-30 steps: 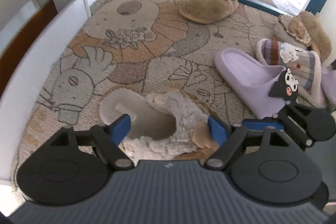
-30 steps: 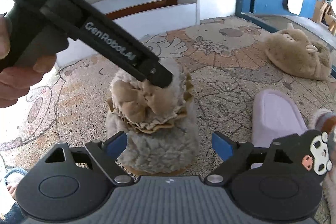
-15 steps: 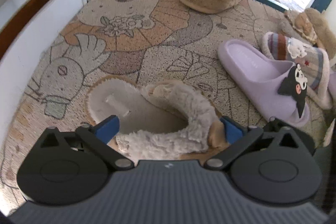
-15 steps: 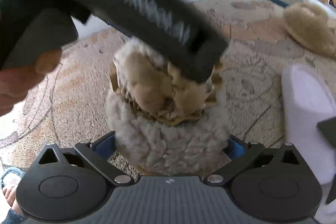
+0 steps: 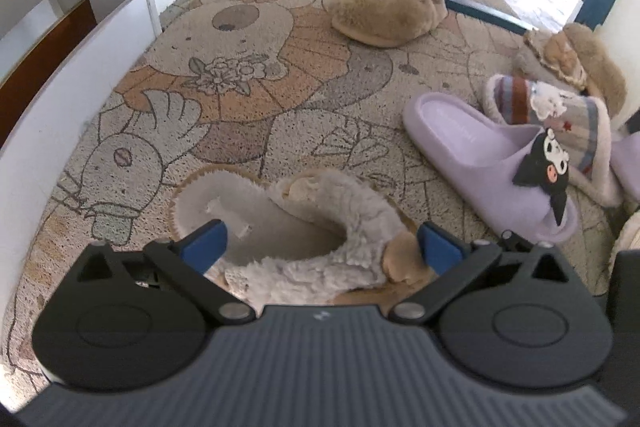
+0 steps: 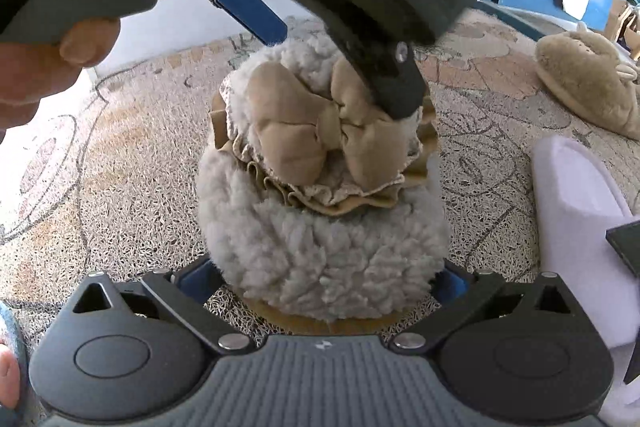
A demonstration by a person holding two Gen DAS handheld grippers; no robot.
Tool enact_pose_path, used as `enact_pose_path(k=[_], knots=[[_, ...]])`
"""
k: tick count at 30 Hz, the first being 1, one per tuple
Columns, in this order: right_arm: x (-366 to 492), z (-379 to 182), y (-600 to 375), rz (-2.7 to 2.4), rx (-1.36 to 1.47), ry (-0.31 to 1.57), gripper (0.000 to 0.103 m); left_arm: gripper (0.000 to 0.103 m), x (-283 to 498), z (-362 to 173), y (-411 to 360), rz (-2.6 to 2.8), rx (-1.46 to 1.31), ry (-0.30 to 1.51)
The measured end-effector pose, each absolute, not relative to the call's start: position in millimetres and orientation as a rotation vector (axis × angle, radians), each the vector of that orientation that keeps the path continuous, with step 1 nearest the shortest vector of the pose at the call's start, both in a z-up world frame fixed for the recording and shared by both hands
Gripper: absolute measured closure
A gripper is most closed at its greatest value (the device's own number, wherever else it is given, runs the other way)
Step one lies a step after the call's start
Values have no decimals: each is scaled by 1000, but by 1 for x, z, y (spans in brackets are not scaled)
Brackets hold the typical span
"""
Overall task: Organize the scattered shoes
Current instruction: 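Carry the grey fluffy bow slipper with the left tool toward the white shelf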
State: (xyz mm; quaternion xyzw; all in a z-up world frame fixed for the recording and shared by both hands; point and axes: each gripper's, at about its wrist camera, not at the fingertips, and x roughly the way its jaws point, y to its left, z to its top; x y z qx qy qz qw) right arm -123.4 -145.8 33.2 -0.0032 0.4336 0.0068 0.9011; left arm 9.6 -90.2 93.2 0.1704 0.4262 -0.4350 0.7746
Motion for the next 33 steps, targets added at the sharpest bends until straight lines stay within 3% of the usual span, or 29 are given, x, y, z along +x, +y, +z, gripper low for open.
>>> enact_pose_path(k=[16,17,18,21,27,33], knots=[[-132,52,-158,25,-14,845,3,1,-11,80,-100,-1102,568,857],[-132,52,-159,26,-10,846,3,6,-11,80,-101,-1108,566,862],[-132,52,-160,27,-3,847,3,21,-10,80,-101,-1111,567,864],[-135,52,-158,28,8,840,4,43,-12,80,-100,-1123,574,865],[-138,56,-152,44,33,815,4,56,-11,86,-88,-1104,496,899],[-134,62,-142,102,25,776,4,57,-12,99,-64,-1019,432,913]])
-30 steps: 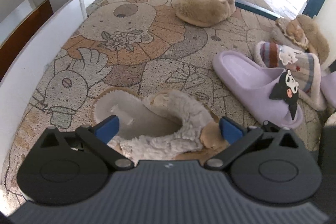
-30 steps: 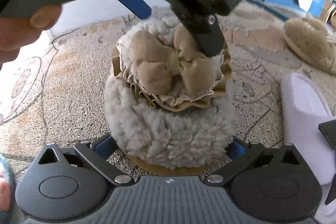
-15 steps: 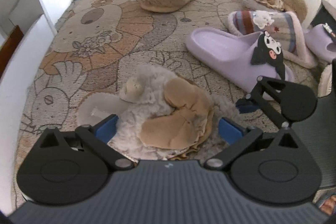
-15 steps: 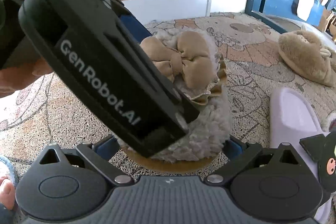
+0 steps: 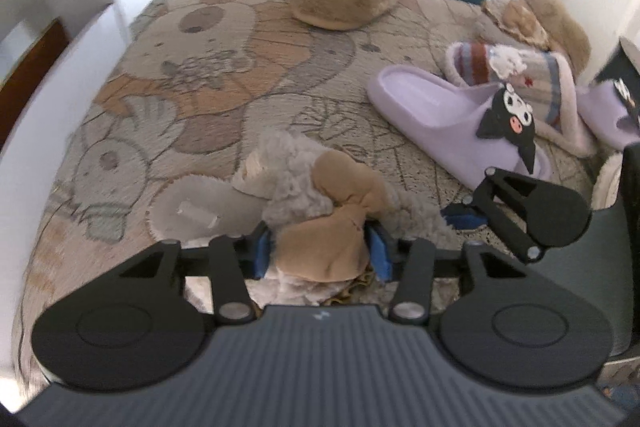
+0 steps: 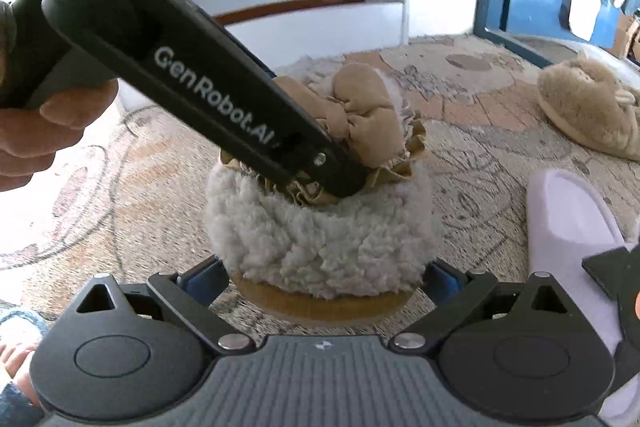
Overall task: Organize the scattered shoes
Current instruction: 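Carry the grey fluffy bow slipper with the left tool toward the white shelf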
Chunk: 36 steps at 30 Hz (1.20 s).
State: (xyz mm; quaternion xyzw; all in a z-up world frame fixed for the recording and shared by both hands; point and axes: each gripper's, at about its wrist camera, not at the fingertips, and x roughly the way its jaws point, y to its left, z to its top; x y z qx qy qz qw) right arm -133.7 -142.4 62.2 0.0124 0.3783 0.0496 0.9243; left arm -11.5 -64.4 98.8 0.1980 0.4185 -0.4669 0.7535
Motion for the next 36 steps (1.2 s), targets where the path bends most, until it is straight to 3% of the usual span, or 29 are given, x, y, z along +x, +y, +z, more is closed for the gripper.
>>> enact_pose_path(k=[36], knots=[[-113,68,61,572,-64,744,4,58,-11,110,165,-418,134,1071]])
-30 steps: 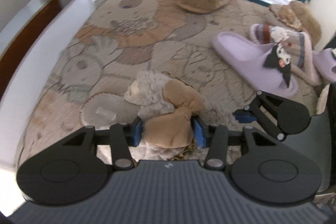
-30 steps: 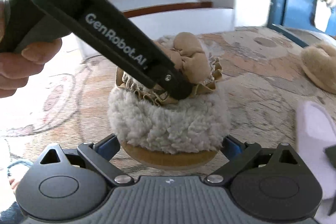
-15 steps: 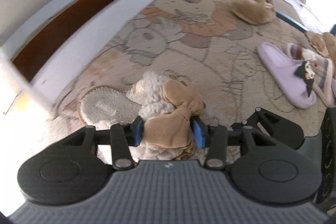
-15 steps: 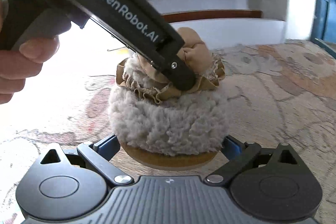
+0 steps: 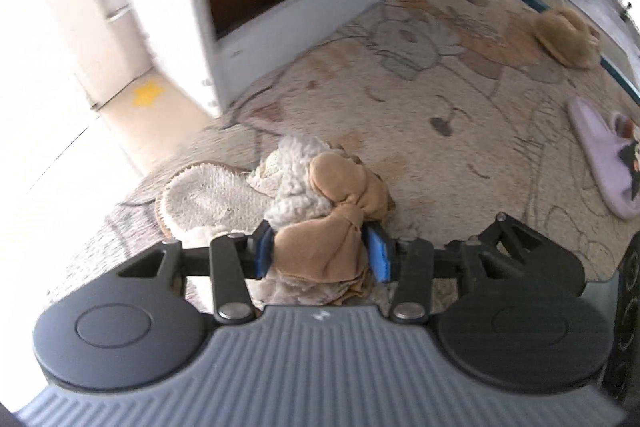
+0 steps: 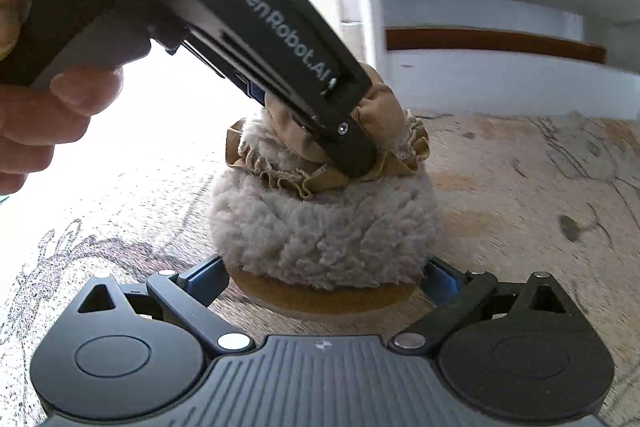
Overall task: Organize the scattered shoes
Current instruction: 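Carry the grey fluffy bow slipper with the left tool toward the white shelf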
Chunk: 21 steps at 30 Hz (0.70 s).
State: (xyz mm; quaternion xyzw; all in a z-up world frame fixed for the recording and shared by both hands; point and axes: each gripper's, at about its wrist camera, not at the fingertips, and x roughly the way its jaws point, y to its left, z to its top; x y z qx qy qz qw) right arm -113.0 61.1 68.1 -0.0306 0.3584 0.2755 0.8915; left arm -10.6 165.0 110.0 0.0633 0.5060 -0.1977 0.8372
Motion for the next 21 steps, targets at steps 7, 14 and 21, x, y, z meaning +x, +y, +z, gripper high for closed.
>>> enact_pose_path(k=[7,14,21], knots=[[-112,69,83,583,-51,745,4,58,-10,110,180,-361,114,1074],[-110,70,105,615,-59,755,4,58,-16,107,200,-276,93,1095],[-112,72,119,634,-38,789,4,58,-16,106,212,-218,82,1128]])
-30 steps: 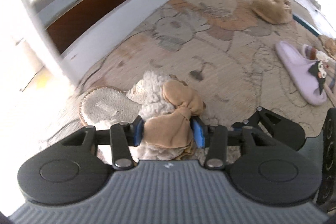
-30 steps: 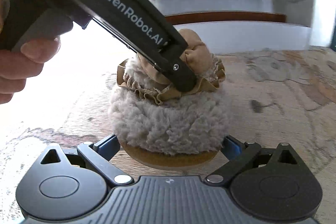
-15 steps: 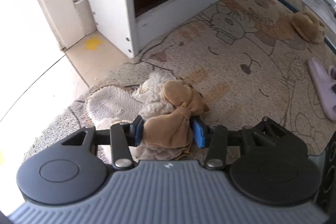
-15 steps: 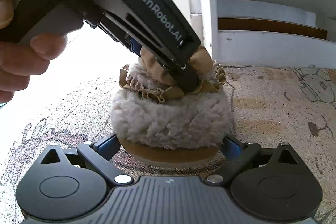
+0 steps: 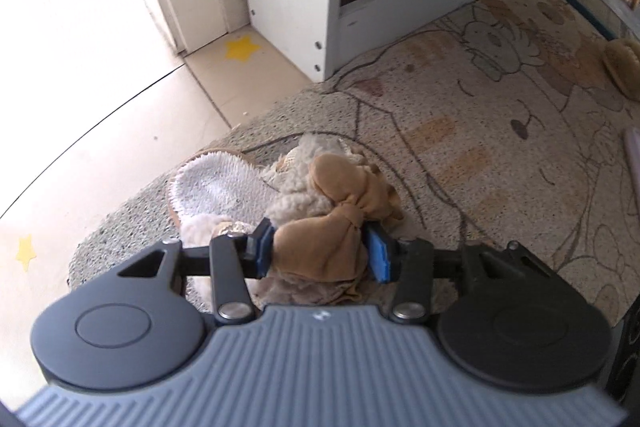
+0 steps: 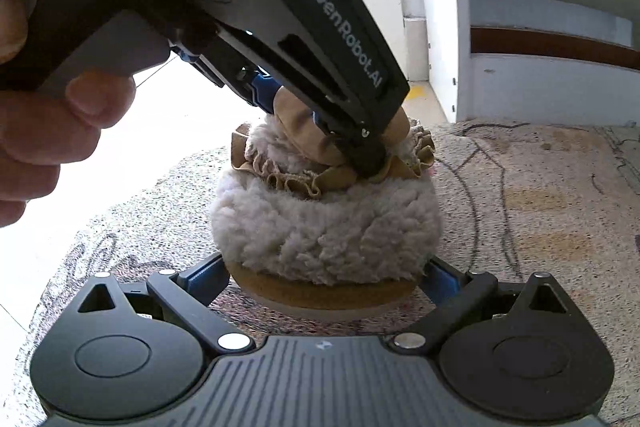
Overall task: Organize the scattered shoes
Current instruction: 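Carry the grey fluffy bow slipper with the left tool toward the white shelf, then lower the bow slipper onto the mat by the shelf and open the left tool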
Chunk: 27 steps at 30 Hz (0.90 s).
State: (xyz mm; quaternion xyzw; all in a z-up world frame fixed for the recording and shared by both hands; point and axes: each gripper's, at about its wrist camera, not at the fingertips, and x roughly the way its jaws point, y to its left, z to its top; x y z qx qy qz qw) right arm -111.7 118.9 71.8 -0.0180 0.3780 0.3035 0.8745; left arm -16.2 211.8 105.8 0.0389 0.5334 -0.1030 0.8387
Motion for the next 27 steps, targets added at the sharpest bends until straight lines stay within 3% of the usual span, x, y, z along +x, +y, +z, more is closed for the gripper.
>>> enact_pose_path(k=[20,27], knots=[[-98,60,144,660,-85,898,4,54,-18,93,240,-157,17,1196],[-103,64,146,671,-93,934,4,41,-20,91,242,-158,21,1205]])
